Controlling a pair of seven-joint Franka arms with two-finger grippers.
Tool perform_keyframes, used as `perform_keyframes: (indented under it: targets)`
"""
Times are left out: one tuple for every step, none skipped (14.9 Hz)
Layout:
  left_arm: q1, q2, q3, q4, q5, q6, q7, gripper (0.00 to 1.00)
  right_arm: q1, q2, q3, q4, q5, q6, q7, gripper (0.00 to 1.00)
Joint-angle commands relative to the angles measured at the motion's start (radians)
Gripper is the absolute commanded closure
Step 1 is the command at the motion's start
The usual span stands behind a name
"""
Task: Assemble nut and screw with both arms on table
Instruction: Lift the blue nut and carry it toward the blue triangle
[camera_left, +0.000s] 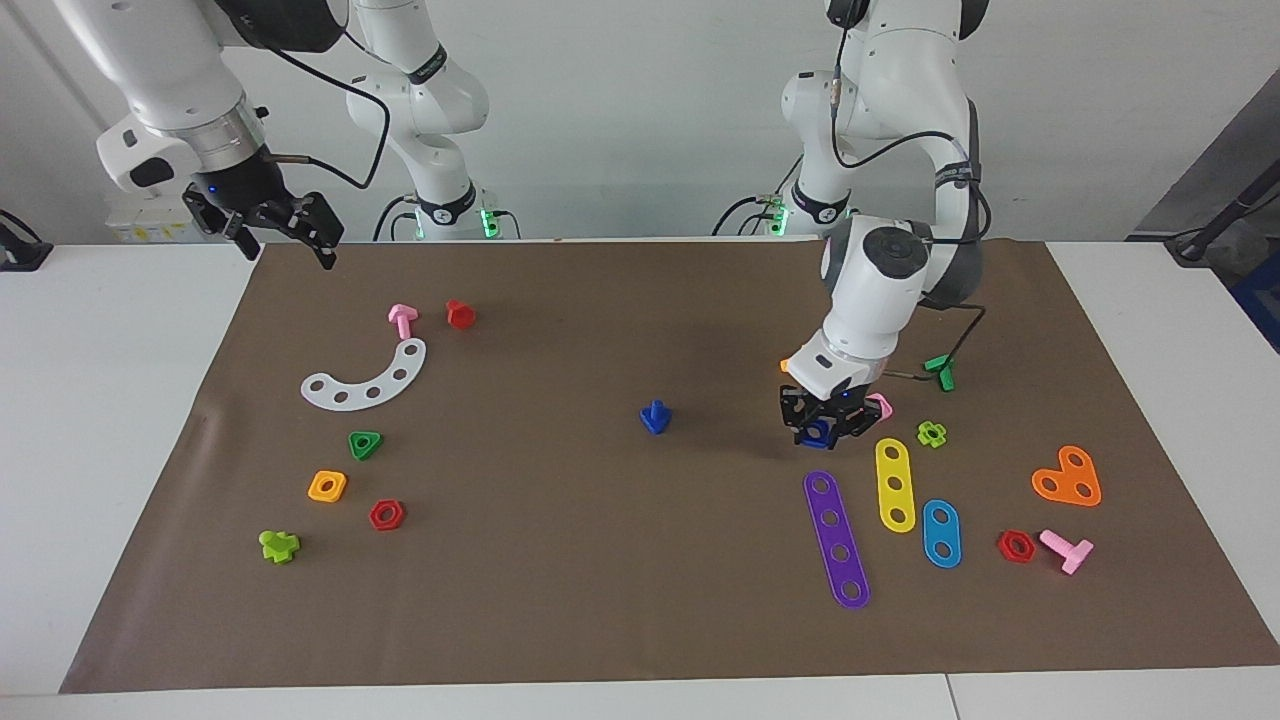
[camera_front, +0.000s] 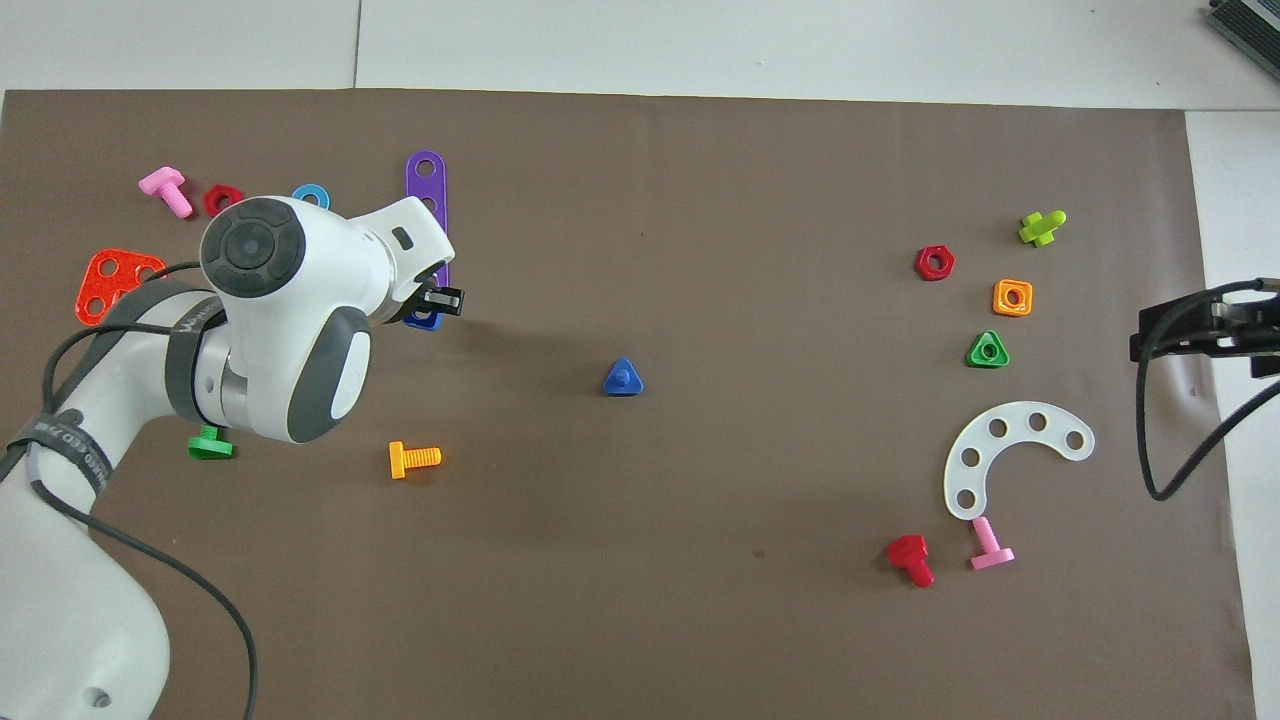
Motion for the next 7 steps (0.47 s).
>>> perform_keyframes:
  targets:
    - [-0.079, 0.059, 0.018, 0.098, 0.014, -0.057, -0.150, 1.00, -0.007, -0.018, 0.006, -0.013, -0.006, -0.005, -0.013, 0.00]
    - [-0.105, 0.087, 0.019, 0.152, 0.015, -0.085, -0.194, 1.00, -0.007, -0.018, 0.006, -0.013, -0.005, -0.002, -0.012, 0.00]
    - [-0.133, 0.110, 0.021, 0.205, 0.017, -0.123, -0.239, 1.00, -0.007, -0.018, 0.006, -0.014, -0.005, -0.001, -0.012, 0.00]
    - [-0.159, 0.128, 0.022, 0.244, 0.017, -0.158, -0.279, 1.00, -0.007, -0.018, 0.006, -0.014, -0.003, 0.001, -0.012, 0.00]
    - [-0.185, 0.148, 0.022, 0.284, 0.018, -0.180, -0.326, 1.00, -0.007, -0.018, 0.006, -0.014, -0.003, 0.003, -0.012, 0.00]
    - [-0.210, 0.166, 0.022, 0.311, 0.020, -0.188, -0.380, 1.00, -0.008, -0.018, 0.006, -0.014, -0.003, 0.004, -0.012, 0.00]
    - [-0.233, 0.171, 0.022, 0.313, 0.032, -0.186, -0.419, 1.00, -0.010, -0.018, 0.006, -0.014, -0.003, 0.006, -0.012, 0.00]
